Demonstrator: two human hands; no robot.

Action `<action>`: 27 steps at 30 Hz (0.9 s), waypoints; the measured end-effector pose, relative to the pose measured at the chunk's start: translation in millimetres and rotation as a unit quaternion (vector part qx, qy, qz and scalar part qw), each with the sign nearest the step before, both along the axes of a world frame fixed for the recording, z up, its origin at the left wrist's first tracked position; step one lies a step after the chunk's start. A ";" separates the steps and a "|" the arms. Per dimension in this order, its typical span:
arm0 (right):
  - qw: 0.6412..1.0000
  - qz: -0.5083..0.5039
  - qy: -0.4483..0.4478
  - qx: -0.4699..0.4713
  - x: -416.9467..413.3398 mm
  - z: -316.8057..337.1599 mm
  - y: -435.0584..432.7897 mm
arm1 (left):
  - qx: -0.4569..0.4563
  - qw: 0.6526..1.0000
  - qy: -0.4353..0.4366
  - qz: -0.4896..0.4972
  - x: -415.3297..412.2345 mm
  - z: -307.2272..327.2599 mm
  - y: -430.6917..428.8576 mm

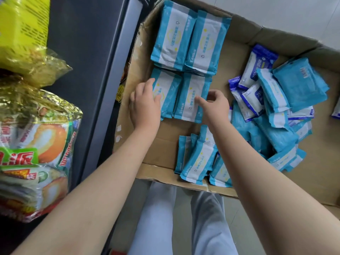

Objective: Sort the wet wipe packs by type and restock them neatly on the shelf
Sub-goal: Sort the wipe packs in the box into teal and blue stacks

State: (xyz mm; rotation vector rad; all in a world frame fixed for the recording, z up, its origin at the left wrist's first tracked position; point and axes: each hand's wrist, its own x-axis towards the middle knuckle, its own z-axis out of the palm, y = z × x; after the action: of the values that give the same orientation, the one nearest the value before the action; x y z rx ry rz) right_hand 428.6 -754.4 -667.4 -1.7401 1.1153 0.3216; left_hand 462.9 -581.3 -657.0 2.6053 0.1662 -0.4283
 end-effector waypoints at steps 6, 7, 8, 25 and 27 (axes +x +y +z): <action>1.000 0.023 -0.002 -0.005 2.2 1.8 12.7 | 0.053 0.998 -0.033 0.003 4.9 1.8 -1.5; 1.000 0.020 -0.002 -0.006 1.6 2.2 12.5 | 0.063 0.997 -0.032 0.007 7.3 1.8 -2.6; 1.000 0.017 0.000 -0.006 0.9 1.3 11.8 | 0.075 0.997 -0.029 0.009 9.4 1.4 -4.0; 0.999 0.045 -0.030 0.006 -33.7 29.5 -12.3 | -0.080 0.995 -0.047 0.033 -24.9 20.8 -3.6; 0.998 0.058 -0.030 -0.003 -62.3 43.9 -23.9 | -0.135 0.990 -0.017 0.044 -53.4 34.8 -2.3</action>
State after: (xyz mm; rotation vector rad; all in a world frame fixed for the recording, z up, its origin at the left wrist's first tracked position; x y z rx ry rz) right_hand 366.3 -778.4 -623.6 -1.8123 0.9756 0.3334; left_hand 409.5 -583.6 -622.2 2.3280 0.1972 -0.3471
